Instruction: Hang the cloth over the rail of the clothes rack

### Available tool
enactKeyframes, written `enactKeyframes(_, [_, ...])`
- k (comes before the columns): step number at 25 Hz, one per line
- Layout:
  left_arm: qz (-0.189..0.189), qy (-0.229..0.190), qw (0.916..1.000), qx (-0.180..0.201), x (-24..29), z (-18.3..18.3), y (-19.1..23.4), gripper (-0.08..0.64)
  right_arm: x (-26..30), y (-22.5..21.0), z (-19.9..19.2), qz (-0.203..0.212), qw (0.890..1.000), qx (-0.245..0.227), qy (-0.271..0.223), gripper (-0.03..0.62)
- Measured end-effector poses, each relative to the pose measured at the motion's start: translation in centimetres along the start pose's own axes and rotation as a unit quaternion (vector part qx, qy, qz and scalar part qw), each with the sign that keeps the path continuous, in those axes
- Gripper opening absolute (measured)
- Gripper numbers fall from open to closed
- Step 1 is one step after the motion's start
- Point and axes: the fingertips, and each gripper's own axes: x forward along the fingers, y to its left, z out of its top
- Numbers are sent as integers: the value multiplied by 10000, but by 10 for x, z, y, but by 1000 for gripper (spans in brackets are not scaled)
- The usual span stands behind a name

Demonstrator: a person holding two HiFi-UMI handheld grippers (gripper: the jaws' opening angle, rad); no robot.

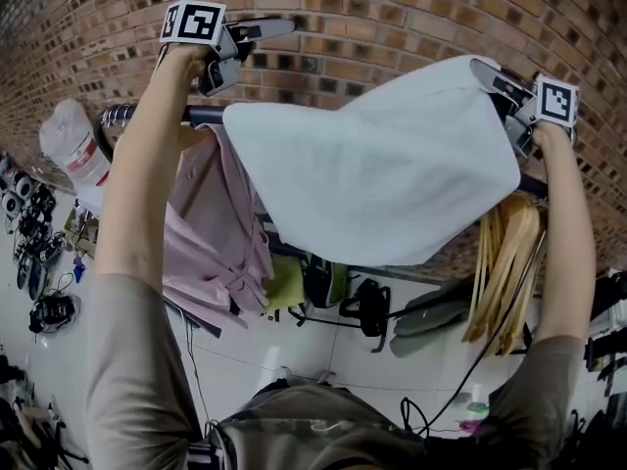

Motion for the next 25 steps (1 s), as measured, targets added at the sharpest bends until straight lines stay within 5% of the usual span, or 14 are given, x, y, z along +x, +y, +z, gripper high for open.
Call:
enactKeyframes(5, [-485,-199,9986,-20,2,6,-24,445,0,-4,-9,-94,9997,118,168,20])
enactKeyframes(20, [-1130,-743,9905,268,-5,25,-63,445,7,4,-24,88,9986,250,447,20])
enactKeyframes(25, [-872,-1204,9873,553,-16,54,-67,444,2,-8,-28,-193,9977,295,584,20])
